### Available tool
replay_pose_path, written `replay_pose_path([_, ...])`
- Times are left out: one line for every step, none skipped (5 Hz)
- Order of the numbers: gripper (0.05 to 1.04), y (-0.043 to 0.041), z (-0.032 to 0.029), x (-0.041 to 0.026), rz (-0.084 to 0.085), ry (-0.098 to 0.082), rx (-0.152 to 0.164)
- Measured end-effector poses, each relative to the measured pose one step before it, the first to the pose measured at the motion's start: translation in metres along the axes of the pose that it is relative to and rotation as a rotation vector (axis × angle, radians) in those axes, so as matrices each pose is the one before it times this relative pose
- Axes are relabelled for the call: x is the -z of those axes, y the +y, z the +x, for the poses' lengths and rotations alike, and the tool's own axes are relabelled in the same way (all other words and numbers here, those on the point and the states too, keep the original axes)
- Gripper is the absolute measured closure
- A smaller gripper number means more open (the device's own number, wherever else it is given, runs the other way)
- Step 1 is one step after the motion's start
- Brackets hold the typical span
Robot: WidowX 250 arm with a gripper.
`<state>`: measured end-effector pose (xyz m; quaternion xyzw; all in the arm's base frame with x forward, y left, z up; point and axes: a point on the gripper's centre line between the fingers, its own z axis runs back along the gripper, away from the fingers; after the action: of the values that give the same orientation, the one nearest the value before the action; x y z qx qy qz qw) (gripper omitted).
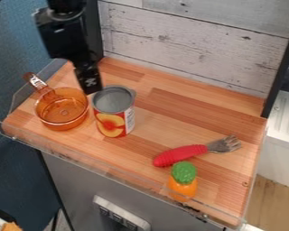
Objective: Push the can to the upper right side of the table
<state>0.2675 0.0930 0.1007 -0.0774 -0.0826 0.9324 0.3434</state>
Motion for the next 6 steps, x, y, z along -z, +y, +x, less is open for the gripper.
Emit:
replay_pose_path([0.085,-0.00431,0.01866,0.00885,-0.0377,-0.0505,0.0478])
replay_pose_path([0.085,-0.00031,0.00992,0.02453,0.0079,-0.0883,0.0166])
replay_pose_path([0.085,0.00405,0.00023,0.01843,0.0412,-0.0265,0.0519])
replay_pose_path([0.085,0.00293,-0.00313,0.00824,0.0196,-0.0209,0.0471])
replay_pose_path([0.085,0.00317,-0.00701,0.00166,0.0065,0.0027,0.0238])
replay_pose_path([0.085,0.00102,-0.0101,0.00004,0.0184,0.0189,0.0094])
